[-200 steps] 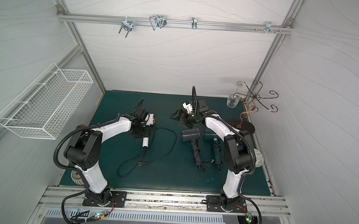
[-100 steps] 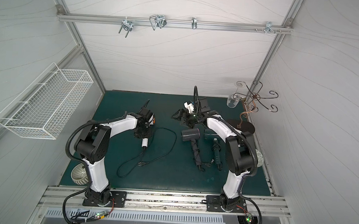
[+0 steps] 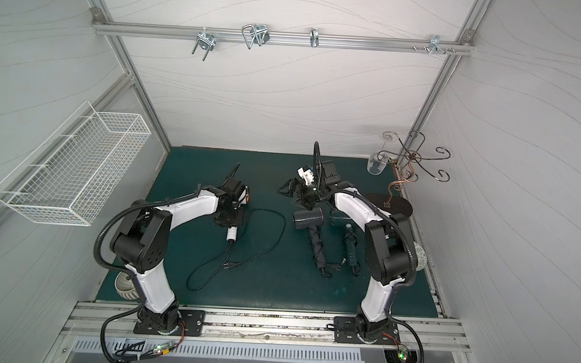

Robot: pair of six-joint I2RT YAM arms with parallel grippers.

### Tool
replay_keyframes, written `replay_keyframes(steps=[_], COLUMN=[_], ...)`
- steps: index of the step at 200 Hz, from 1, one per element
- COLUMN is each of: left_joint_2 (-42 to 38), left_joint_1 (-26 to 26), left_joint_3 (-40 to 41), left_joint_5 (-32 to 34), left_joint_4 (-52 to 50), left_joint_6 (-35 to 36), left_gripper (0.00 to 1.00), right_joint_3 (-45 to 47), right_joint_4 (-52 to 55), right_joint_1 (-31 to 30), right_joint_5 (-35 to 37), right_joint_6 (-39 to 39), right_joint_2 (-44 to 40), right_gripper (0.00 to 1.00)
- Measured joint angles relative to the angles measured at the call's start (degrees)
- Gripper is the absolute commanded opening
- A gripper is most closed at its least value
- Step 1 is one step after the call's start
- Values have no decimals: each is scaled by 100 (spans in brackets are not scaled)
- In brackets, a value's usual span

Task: Wrap the cord around the hair dryer
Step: Pick up the hair dryer from the center of the board.

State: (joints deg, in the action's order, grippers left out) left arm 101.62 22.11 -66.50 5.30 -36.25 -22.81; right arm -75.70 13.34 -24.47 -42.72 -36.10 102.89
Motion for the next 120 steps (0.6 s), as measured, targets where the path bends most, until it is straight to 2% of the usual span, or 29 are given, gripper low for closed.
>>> replay_keyframes(steps=[47,88,120], left_joint_2=[-940,-1475,-1740], left_joint_1=[2,4,44], left_joint_3=[81,81,76], left_joint_5=[162,90,-94], left_joint_4=[361,560,667], left_joint_6=[50,138,166], left_gripper=[0,0,0], right_joint_3=[-212,-514,-664], right_joint_4=[-22,-195,-560], right_joint_1=[-118,-472,-765], right_joint_5=[-37,-81,-87], right_joint_6=[-72,-245,-428], right_joint_2=[0,0,15], right_gripper=[99,99,91])
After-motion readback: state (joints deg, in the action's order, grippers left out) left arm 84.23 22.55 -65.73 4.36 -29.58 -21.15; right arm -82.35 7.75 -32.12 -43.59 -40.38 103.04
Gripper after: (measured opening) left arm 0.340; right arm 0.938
